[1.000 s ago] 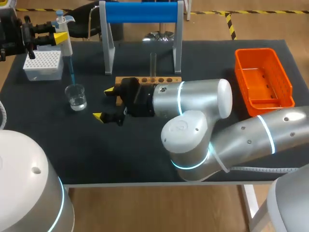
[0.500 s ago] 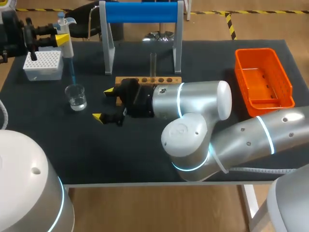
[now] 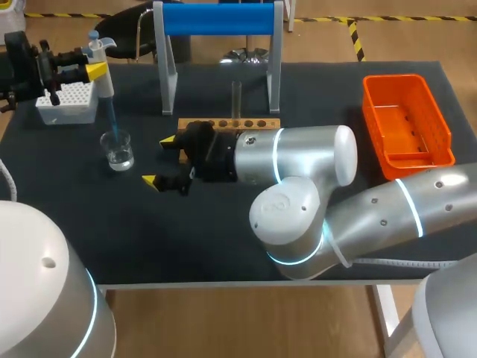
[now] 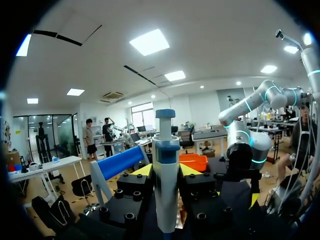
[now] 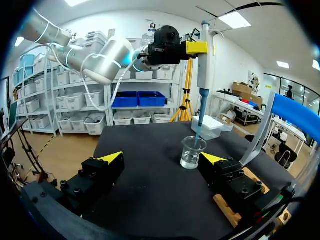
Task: Invert the test tube, pick up the pipette, mount the tip to pipette, aspirate from beaker and dispense into the tube, eject the tip, return the pipette, and cap with the stopper.
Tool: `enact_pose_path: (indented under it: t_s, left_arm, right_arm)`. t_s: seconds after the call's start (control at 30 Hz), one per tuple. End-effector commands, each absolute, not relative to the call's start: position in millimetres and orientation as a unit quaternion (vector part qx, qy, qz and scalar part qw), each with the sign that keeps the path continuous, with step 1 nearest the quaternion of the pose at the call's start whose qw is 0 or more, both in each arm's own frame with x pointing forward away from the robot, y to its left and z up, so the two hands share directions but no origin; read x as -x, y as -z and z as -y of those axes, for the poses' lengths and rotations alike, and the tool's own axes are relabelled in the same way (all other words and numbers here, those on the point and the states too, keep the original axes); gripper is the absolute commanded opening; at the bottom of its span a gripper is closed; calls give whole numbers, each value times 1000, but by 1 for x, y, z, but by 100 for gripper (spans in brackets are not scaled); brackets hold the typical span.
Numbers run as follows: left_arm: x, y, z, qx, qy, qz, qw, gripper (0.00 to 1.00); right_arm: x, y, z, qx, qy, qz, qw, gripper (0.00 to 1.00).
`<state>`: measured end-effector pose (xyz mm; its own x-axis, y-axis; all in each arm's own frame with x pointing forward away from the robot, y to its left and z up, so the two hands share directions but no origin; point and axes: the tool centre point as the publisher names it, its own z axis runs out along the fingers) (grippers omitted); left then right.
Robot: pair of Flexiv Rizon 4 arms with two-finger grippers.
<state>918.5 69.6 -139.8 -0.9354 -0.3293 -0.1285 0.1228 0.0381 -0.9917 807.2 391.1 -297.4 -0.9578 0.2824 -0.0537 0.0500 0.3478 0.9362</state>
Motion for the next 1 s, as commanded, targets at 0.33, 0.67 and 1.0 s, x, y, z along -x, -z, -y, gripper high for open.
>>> enact_pose_path:
  t_s: [0.33, 0.67, 1.0]
  left_arm:
    - [-926, 165, -78, 85, 698, -694, 153, 0]
    - [-929, 179, -83, 95, 703, -689, 147, 0]
    - [-932, 187, -85, 97, 705, -688, 142, 0]
  right_arm:
    - [-807, 297, -391, -102, -561, -815, 103, 100]
    - [-807, 297, -391, -102, -561, -815, 103, 100]
    - [-807, 297, -391, -102, -561, -815, 103, 100]
